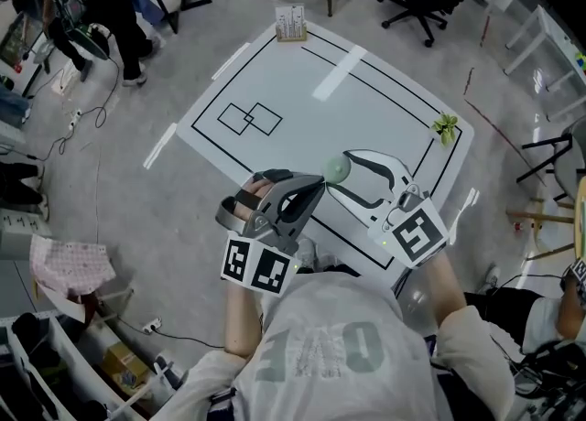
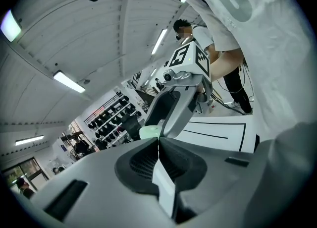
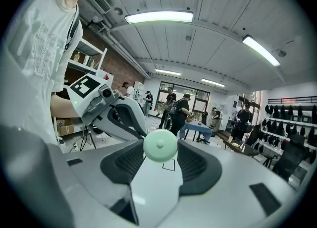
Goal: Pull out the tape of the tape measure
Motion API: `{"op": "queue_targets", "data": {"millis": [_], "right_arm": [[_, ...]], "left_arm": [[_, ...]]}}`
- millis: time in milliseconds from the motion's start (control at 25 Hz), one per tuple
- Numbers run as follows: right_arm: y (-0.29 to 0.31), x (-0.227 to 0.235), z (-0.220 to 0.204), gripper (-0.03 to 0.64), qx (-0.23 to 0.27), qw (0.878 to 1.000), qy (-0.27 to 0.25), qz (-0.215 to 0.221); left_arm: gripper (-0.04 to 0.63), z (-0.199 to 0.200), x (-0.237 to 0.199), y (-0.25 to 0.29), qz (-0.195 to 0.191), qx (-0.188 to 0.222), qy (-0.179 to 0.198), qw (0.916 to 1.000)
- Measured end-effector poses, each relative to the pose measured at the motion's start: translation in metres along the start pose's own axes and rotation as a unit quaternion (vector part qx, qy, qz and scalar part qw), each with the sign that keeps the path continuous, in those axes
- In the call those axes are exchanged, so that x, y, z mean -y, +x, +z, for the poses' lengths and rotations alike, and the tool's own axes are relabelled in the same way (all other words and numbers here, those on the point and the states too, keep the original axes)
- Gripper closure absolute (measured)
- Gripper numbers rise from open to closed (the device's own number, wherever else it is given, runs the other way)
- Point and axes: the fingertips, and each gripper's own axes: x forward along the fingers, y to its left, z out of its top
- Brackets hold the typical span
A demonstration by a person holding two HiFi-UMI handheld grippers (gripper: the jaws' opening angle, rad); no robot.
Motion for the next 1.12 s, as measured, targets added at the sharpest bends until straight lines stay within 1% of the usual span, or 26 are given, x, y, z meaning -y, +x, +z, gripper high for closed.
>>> {"op": "queue_targets", "data": {"millis": [160,200,240,280,320,360,400,440,480,520,560,600,640,680,720,800,840,920,1000,1040,1120], "right_arm": [[0.002,-0.001,-0.001,0.387,-0.002,1.0,-0.011,0.004],[0.003,0.0,0.001,0.387,0.002,1.0,-0.009,-0.002],[0.002,0.008,0.002,0.388,0.01,1.0,0.002,-0.022],[-0.002,0.024,0.0,0.388,0.017,0.998,0.024,-0.063],[-0.012,0.05,-0.007,0.388,0.021,0.99,0.056,-0.126],[-0.03,0.084,-0.02,0.388,0.019,0.974,0.095,-0.202],[-0.056,0.12,-0.039,0.388,0.013,0.949,0.139,-0.283],[-0.087,0.151,-0.062,0.388,0.004,0.916,0.179,-0.358],[-0.121,0.176,-0.087,0.388,-0.008,0.881,0.209,-0.423],[-0.155,0.193,-0.11,0.388,-0.024,0.85,0.228,-0.475],[-0.184,0.203,-0.131,0.388,-0.039,0.825,0.238,-0.512],[-0.206,0.207,-0.147,0.388,-0.052,0.808,0.244,-0.534],[-0.22,0.207,-0.159,0.388,-0.063,0.799,0.248,-0.544],[-0.228,0.205,-0.167,0.388,-0.07,0.797,0.249,-0.546],[-0.23,0.202,-0.172,0.388,-0.076,0.797,0.25,-0.545],[-0.226,0.197,-0.177,0.388,-0.079,0.798,0.255,-0.54],[-0.224,0.195,-0.178,0.388,-0.077,0.797,0.261,-0.539],[-0.22,0.193,-0.179,0.388,-0.072,0.798,0.268,-0.535],[-0.215,0.191,-0.179,0.388,-0.075,0.804,0.266,-0.527],[-0.211,0.189,-0.181,0.388,-0.078,0.807,0.264,-0.522],[-0.205,0.186,-0.185,0.388,-0.089,0.815,0.258,-0.511]], "left_arm": [[0.566,0.0,-0.001,0.0,-0.001,0.004,-0.012,0.9999],[0.568,0.0,-0.004,-0.001,0.006,0.009,-0.018,0.9998],[0.568,0.0,-0.01,-0.003,0.024,0.017,-0.028,0.9992],[0.568,-0.005,-0.023,-0.008,0.057,0.026,-0.043,0.9971],[0.568,-0.017,-0.043,-0.02,0.107,0.031,-0.065,0.9916],[0.568,-0.038,-0.067,-0.039,0.175,0.028,-0.1,0.9792],[0.569,-0.069,-0.091,-0.067,0.255,0.015,-0.151,0.9549],[0.569,-0.106,-0.112,-0.102,0.339,-0.006,-0.212,0.9164],[0.569,-0.143,-0.129,-0.141,0.416,-0.029,-0.268,0.8687],[0.569,-0.174,-0.139,-0.182,0.479,-0.048,-0.308,0.8208],[0.569,-0.196,-0.142,-0.22,0.527,-0.064,-0.332,0.7797],[0.569,-0.21,-0.142,-0.25,0.56,-0.081,-0.341,0.7509],[0.569,-0.217,-0.139,-0.269,0.576,-0.099,-0.339,0.737],[0.569,-0.221,-0.136,-0.277,0.581,-0.113,-0.333,0.7341],[0.569,-0.223,-0.134,-0.277,0.58,-0.121,-0.329,0.7353],[0.569,-0.225,-0.133,-0.269,0.576,-0.122,-0.329,0.7382],[0.569,-0.225,-0.134,-0.264,0.572,-0.12,-0.33,0.7409],[0.569,-0.223,-0.137,-0.252,0.562,-0.116,-0.329,0.75],[0.569,-0.221,-0.141,-0.242,0.553,-0.113,-0.328,0.7577],[0.569,-0.222,-0.142,-0.238,0.55,-0.111,-0.331,0.759],[0.569,-0.229,-0.14,-0.23,0.544,-0.109,-0.341,0.7585]]}}
